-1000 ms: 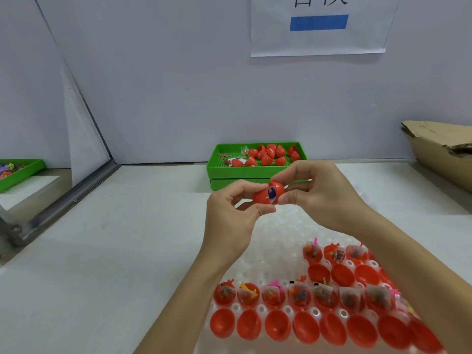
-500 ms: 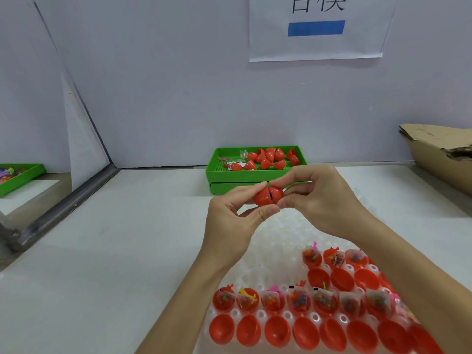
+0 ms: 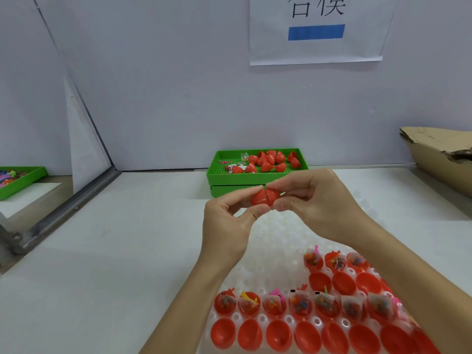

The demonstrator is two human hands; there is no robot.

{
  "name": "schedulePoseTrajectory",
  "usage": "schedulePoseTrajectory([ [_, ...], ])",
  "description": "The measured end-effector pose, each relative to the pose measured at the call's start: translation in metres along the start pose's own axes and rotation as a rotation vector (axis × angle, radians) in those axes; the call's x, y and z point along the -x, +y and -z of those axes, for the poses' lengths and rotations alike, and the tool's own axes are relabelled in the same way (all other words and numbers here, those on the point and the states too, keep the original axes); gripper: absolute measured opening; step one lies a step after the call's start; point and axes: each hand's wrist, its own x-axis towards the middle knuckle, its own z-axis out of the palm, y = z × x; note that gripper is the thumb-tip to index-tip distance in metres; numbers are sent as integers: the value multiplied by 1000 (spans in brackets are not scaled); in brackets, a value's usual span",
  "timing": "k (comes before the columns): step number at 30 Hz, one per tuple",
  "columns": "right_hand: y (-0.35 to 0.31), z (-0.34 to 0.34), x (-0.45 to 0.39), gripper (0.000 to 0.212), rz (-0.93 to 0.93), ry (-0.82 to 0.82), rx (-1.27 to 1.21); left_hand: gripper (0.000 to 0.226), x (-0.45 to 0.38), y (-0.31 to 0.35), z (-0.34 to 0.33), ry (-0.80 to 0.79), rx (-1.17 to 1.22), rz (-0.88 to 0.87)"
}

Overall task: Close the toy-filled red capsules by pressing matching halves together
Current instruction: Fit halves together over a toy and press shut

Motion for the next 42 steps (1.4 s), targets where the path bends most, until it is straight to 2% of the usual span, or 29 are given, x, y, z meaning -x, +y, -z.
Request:
schedulePoseTrajectory([
  [12, 5, -5, 0, 27, 19, 80, 104, 41, 3, 1, -3, -10, -34, -28],
  [20, 6, -5, -1, 27, -5, 61, 12, 38, 2, -2, -1, -39, -62, -22],
  [26, 6, -6, -2, 31, -19, 44, -38, 49, 2, -4, -2, -85, -71, -27],
  [30, 6, -5, -3, 22, -53, 6, -58, 28, 0, -3, -1, -34, -5, -10],
  [33, 1, -4, -2, 25, -57, -61, -64, 20, 0, -2, 0, -45, 58, 2],
  [36, -1, -2, -1, 26, -55, -104, -36, 22, 1, 0, 1, -52, 95, 13],
  [42, 4, -3, -2, 12, -105, -43, -85, 16, -1, -4, 2, -89, 82, 10],
])
